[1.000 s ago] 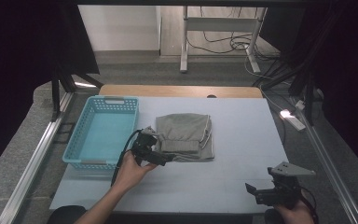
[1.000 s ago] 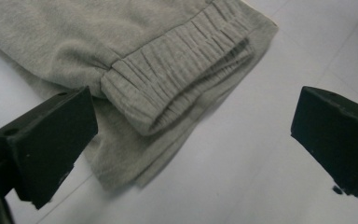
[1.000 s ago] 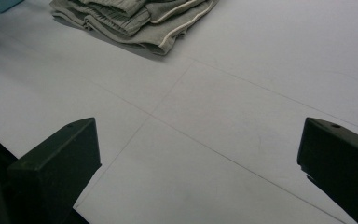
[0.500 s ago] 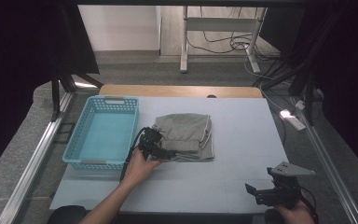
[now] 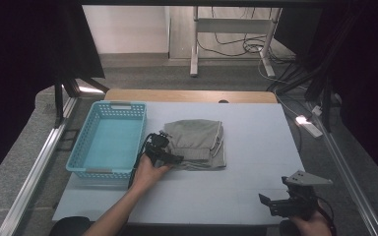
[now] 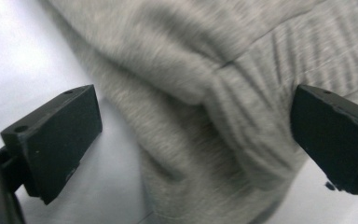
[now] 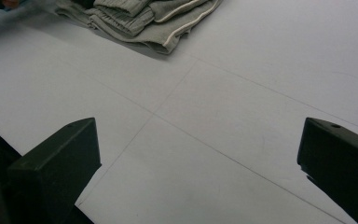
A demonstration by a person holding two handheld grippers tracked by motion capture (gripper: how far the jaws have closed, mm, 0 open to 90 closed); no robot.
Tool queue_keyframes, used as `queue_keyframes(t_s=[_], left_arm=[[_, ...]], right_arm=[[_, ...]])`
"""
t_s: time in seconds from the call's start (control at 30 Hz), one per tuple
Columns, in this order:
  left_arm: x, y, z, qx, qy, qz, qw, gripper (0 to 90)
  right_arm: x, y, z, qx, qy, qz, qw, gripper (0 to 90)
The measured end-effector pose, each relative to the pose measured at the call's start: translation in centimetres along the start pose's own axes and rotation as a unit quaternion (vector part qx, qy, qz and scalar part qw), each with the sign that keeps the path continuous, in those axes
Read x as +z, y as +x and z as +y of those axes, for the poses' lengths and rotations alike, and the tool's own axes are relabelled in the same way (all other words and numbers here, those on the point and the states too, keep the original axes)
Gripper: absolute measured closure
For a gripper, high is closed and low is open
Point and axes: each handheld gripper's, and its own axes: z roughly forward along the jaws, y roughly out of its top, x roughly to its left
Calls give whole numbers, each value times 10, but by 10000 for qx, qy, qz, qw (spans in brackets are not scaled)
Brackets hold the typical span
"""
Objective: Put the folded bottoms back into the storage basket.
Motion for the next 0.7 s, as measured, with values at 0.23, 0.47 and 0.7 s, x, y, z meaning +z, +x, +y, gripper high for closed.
queue_keyframes(t_s=[0.23, 0.47, 0.7], left_arm=[[1, -7, -3, 356, 19, 243, 9991, 86], [-3, -15, -8, 513, -160, 61, 9985, 342], [-5, -18, -9, 502, -242, -15, 9984, 477]], right_arm=[[1, 2, 0, -39, 40, -34, 10000, 0], [2, 3, 1, -118, 80, -40, 9999, 0], [1, 4, 1, -213, -26, 140, 9997, 0]])
